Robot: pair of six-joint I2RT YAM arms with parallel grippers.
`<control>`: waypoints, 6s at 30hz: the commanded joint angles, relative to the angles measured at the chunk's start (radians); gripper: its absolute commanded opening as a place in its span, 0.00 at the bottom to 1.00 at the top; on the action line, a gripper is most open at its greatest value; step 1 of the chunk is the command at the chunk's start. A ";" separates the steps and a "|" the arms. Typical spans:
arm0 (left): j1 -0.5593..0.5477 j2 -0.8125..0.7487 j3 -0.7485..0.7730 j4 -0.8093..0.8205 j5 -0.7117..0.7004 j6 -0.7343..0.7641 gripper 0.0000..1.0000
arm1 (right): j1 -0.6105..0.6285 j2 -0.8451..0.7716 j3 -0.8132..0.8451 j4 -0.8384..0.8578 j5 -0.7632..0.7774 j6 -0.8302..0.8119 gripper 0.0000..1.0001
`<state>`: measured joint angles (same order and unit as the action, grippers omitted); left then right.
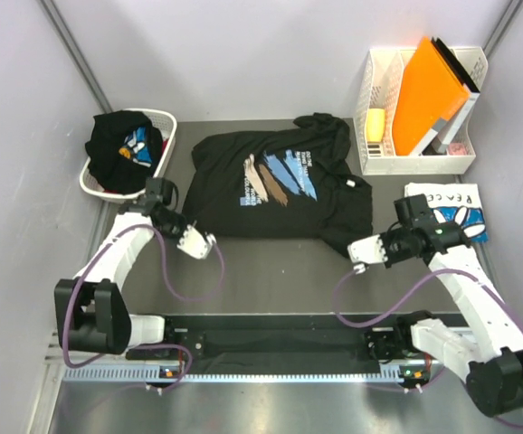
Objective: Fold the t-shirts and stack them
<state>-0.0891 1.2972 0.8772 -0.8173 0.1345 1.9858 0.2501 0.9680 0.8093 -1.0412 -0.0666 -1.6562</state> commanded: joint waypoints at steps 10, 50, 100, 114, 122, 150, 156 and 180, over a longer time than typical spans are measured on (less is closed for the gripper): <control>0.020 -0.200 0.473 0.292 0.099 -0.288 0.00 | -0.061 -0.080 0.573 0.424 0.014 0.332 0.00; 0.032 0.439 1.107 0.903 -0.032 -0.261 0.00 | -0.086 0.734 1.332 1.294 0.083 0.168 0.00; -0.028 -0.159 -0.196 0.576 -0.047 -0.182 0.00 | 0.149 0.040 0.110 0.365 -0.010 0.299 0.00; -0.028 -0.272 -0.218 0.170 -0.024 -0.304 0.00 | 0.190 0.146 0.142 0.119 0.007 0.297 0.00; -0.028 -0.243 -0.219 0.141 -0.071 -0.312 0.00 | 0.199 0.175 0.162 -0.028 -0.016 0.245 0.00; -0.011 -0.276 -0.262 -0.052 -0.070 -0.245 0.00 | 0.256 -0.274 -0.176 -0.135 -0.148 -0.010 0.00; -0.008 -0.303 -0.280 -0.141 -0.098 -0.206 0.00 | 0.259 -0.350 -0.182 -0.238 -0.213 -0.134 0.00; -0.006 -0.343 -0.253 -0.198 -0.203 -0.336 0.78 | 0.258 -0.531 -0.114 -0.246 -0.222 -0.007 1.00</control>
<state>-0.0990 0.9688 0.5842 -1.0389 -0.0444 1.7332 0.4965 0.4500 0.6632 -1.2881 -0.2890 -1.7832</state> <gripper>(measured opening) 0.726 0.977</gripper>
